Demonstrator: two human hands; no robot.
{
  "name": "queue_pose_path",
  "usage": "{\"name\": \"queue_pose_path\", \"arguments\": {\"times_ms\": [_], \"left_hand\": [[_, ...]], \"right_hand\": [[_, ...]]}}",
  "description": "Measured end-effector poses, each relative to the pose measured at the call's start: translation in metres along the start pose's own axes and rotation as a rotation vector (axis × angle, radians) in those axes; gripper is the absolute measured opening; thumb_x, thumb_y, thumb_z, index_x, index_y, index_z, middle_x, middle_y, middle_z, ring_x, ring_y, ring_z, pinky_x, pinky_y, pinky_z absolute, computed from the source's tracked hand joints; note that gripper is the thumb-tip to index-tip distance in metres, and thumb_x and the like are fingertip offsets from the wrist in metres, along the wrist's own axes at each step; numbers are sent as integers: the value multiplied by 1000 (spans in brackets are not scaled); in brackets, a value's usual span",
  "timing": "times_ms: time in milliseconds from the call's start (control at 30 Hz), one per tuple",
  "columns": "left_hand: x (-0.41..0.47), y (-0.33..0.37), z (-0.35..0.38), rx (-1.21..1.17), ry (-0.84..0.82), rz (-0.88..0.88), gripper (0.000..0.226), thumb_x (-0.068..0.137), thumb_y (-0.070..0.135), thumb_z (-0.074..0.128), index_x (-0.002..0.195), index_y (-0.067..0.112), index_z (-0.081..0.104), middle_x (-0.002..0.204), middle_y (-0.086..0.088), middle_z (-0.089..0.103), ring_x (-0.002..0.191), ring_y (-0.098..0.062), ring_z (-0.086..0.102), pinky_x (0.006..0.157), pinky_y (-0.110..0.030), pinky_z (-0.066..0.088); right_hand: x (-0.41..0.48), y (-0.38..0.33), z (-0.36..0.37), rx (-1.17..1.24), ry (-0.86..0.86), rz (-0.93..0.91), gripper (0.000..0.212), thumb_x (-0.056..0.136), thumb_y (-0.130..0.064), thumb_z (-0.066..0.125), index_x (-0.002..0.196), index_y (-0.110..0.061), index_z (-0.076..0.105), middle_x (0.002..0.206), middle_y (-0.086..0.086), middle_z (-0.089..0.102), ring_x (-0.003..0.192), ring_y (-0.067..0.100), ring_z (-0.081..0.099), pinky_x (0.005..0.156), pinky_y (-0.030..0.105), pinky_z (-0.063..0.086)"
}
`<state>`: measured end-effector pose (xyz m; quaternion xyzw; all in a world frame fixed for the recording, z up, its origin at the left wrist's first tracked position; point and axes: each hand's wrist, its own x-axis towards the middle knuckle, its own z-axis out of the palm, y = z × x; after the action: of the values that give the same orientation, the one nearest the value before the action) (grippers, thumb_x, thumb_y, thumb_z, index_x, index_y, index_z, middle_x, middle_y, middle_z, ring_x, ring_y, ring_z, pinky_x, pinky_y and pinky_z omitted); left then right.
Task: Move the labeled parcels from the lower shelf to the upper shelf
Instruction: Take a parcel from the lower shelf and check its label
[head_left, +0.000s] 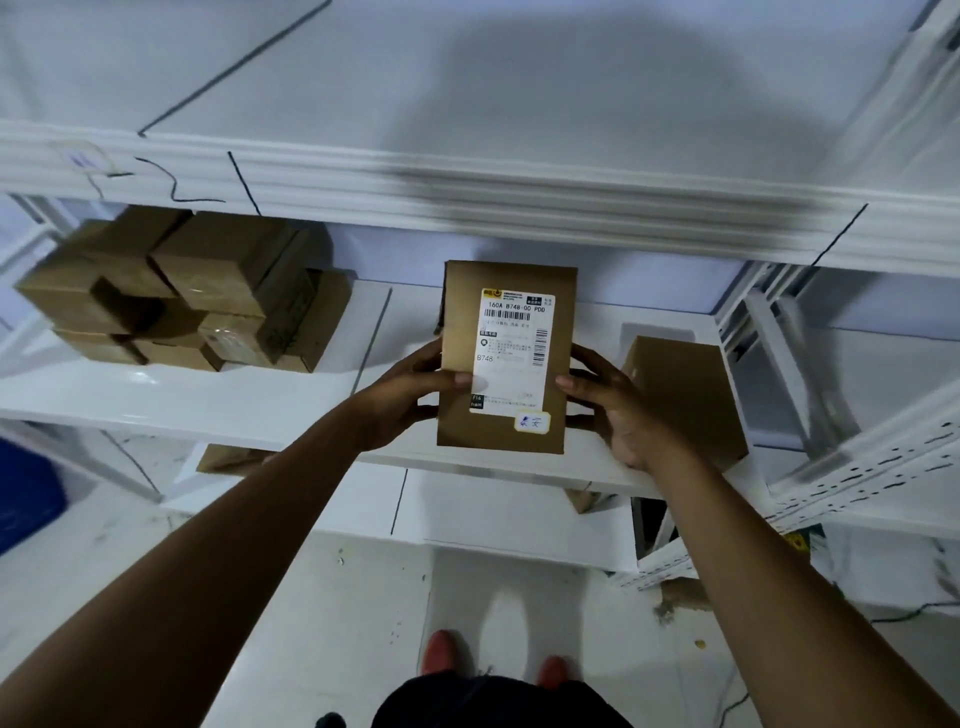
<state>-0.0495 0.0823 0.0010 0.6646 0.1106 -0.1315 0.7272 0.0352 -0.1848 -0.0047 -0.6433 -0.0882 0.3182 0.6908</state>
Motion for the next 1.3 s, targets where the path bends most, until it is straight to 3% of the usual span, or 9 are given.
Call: {"name": "queue_pose_path", "arguments": {"times_ms": [100,333,500,600,800,933,1000,1133,1300], "left_hand": [[-10,-2,-8,-26,58,12,55,89,28,71,141,39,56,136,5,71,131,-26,62,110,-50,51],[-44,-15,-21,-84,313,71,53,101,41,59,153,38,47,141,8,68,132,-25,61,113,-53,47],[-80,-35,-35,-166,482,96,49,102,39,57,151,36,51,138,4,71,132,-26,63,110,-50,50],[-102,-41,-42,-189,585,123,44,104,42,53,147,36,55,138,3,71,132,-27,63,103,-45,52],[-151,-47,-76,-233,731,169,44,104,38,56,147,33,55,139,-1,71,130,-30,65,110,-51,50],[-185,-44,-112,-258,789,210,44,105,34,55,149,30,54,135,0,73,126,-29,68,99,-42,55],[-206,-41,-139,-278,807,240,46,103,36,57,148,29,54,138,-3,71,128,-32,66,107,-52,52],[-247,-23,-196,-264,863,316,46,96,37,63,142,28,60,137,-7,71,129,-37,65,113,-66,43],[-291,10,-261,-263,925,426,32,94,30,66,125,28,70,131,-10,75,117,-36,71,103,-57,54]], "right_hand": [[12,-6,12,-39,-31,17,57,72,-36,85,124,-40,64,114,0,80,116,25,72,95,51,57],[44,-5,47,-87,-174,66,39,97,-21,65,129,-42,62,115,-6,79,115,22,70,90,43,55],[60,4,89,-123,-278,91,55,99,-28,64,150,-39,48,124,-6,76,123,20,67,89,45,53],[66,7,119,-157,-346,99,56,98,-33,64,151,-40,47,126,-8,75,126,18,65,95,51,53],[72,4,185,-190,-486,72,52,99,-31,63,148,-40,50,127,-13,74,126,17,65,98,54,51],[72,-4,240,-179,-537,54,44,99,-28,63,143,-35,57,125,-8,75,122,20,65,94,52,53],[73,-9,277,-178,-545,40,45,99,-29,64,143,-34,58,130,-4,73,126,22,64,94,51,54],[76,-27,352,-173,-560,-12,46,97,-30,65,142,-38,56,138,-5,69,130,19,62,79,38,58],[76,-55,435,-183,-596,-139,34,98,-28,66,124,-49,60,123,-12,75,112,14,72,71,26,59]]}}
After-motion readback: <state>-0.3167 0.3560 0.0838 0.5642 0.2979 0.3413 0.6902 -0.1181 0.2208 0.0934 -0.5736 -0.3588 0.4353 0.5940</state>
